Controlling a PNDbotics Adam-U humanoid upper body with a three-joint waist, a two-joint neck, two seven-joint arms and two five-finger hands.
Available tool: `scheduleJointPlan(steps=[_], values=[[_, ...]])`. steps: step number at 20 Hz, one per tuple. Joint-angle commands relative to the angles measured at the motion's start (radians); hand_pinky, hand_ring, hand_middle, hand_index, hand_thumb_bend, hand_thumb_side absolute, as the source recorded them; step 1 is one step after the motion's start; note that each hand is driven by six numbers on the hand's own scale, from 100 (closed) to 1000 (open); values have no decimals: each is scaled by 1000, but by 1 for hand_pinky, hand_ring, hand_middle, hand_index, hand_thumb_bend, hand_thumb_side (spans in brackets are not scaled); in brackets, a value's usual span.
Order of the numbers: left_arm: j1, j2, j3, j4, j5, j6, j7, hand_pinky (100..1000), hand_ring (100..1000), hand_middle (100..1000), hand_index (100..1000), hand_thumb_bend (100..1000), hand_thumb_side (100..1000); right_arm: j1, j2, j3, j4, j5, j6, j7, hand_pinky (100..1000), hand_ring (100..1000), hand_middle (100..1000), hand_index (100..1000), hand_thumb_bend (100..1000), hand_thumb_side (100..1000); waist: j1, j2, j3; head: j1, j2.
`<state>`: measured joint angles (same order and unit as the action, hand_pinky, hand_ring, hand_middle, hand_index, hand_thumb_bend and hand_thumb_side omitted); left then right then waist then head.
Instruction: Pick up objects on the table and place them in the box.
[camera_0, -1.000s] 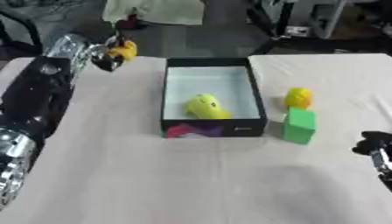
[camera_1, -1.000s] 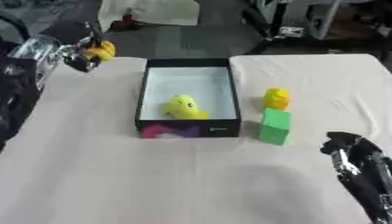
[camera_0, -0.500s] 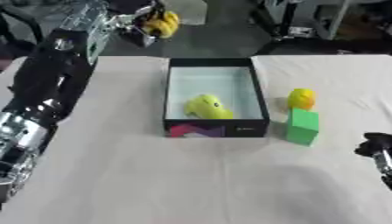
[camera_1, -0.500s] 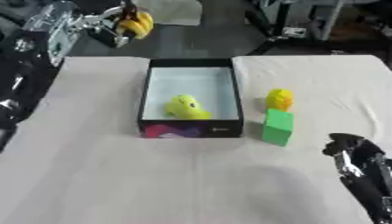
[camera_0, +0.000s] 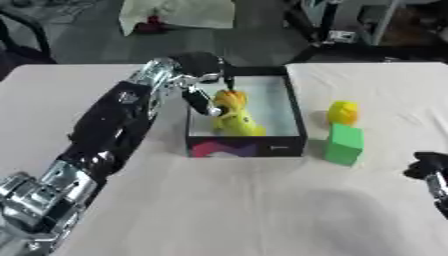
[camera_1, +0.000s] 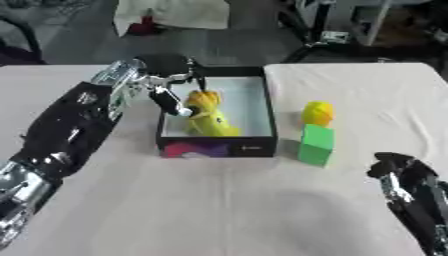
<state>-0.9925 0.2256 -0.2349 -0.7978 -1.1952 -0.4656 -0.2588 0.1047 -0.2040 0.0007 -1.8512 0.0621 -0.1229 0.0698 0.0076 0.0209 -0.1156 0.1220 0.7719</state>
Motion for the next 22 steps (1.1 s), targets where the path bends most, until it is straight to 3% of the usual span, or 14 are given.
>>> scheduleJointPlan(steps=[1,7,12,15,18,22], values=[[-1,69,34,-85,56,38,32,801,770,809,914,598,759,-11,-7,-6,-8,-3,-1,-1,713,605,546,701,100,546,-14,-10,4,-3,-2],[94,234,82,-385,335,117,68,767,729,777,902,508,802,1,-47,-28,-29,10,-15,-15,715,607,547,705,100,471,-17,-5,16,-1,-2],[268,307,180,-651,664,229,122,713,650,701,880,434,784,-23,-210,-55,-93,12,-53,-30,721,615,557,718,100,461,-25,0,34,-3,-2],[384,298,232,-763,830,287,143,687,620,669,869,409,784,-46,-317,-58,-98,15,-69,-32,727,628,574,736,100,438,-29,4,45,-7,-2],[510,234,295,-845,934,327,177,666,597,638,857,383,780,-81,-433,-38,-74,28,-85,-9,737,653,598,760,100,407,-34,8,60,-13,-2],[632,129,352,-910,995,382,214,652,581,619,850,349,796,-147,-546,14,5,37,-108,50,759,706,653,805,100,261,-36,12,81,-24,-2]])
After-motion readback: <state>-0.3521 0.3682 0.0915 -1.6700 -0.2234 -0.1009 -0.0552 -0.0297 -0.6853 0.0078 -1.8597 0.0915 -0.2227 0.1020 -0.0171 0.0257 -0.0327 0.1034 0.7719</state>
